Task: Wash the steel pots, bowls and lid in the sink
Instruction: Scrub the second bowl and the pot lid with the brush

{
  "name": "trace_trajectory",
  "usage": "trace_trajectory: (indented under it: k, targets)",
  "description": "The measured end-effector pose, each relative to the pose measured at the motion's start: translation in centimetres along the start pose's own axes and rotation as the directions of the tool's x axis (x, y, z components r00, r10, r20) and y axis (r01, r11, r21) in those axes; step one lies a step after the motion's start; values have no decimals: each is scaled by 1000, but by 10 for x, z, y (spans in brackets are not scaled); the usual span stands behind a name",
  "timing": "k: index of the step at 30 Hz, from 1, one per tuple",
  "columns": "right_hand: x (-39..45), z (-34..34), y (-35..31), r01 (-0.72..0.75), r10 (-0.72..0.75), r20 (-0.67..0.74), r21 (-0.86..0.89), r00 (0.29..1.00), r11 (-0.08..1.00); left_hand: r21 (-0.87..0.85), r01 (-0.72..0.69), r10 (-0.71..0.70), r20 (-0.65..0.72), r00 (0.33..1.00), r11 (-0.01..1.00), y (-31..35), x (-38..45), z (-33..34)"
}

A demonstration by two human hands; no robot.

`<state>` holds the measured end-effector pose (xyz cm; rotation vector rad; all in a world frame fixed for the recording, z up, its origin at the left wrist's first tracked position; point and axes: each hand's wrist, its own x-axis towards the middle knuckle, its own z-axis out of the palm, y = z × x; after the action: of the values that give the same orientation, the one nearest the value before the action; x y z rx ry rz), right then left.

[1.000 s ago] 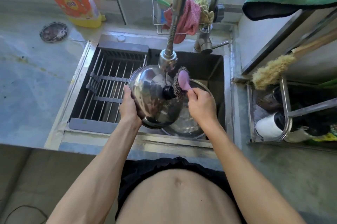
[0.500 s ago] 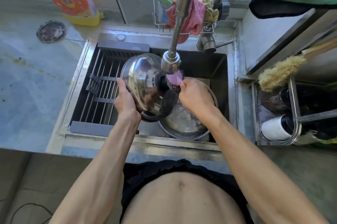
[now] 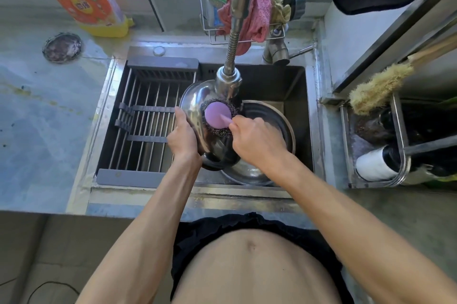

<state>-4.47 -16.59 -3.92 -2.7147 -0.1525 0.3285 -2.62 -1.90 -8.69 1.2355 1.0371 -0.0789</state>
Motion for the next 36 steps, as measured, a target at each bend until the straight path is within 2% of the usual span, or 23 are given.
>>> trace_trajectory:
  k: [3, 5, 8, 10, 12, 16, 19, 23, 26, 30, 33, 36]
  targets:
    - [-6, -1, -10, 89, -87, 23, -58, 996, 994, 188, -67, 62, 32, 998, 980, -6, 7, -2]
    - [-6, -2, -15, 100, -94, 67, -100, 993, 990, 292, -118, 96, 88, 992, 949, -12, 10, -6]
    - [8, -12, -8, 23, -12, 98, -104, 995, 994, 451, -251, 187, 183, 965, 856, -18, 8, -9]
    - [24, -19, 3, -53, 58, 88, -55, 994, 997, 493, -319, 239, 219, 946, 809, -15, 6, -9]
    - [40, -25, 19, -142, 140, 96, 12, 986, 990, 464, -291, 213, 214, 953, 837, -13, 11, -12]
    - [57, -27, 57, -280, 245, 161, 251, 956, 927, 353, -162, 86, 223, 971, 922, -5, 27, -21]
    - [49, -24, 75, -308, 265, 166, 358, 950, 881, 140, -58, 12, 309, 951, 988, -6, 34, -25]
    - [29, -6, 90, -347, 321, 134, 409, 938, 844, -89, 133, -94, 349, 932, 987, -18, 36, -24]
    - [8, 9, 100, -351, 353, 79, 431, 932, 831, -132, 239, -176, 369, 913, 962, -23, 31, -15]
    - [-13, 15, 108, -353, 411, -11, 493, 912, 795, -166, 281, -202, 382, 902, 945, -26, 24, -3]
    - [-22, 12, 116, -333, 510, -119, 630, 852, 702, -161, 322, -245, 371, 896, 933, -30, 20, 5]
    - [-27, 8, 121, -360, 582, -138, 666, 801, 653, -143, 373, -300, 368, 880, 917, -36, 19, 12]
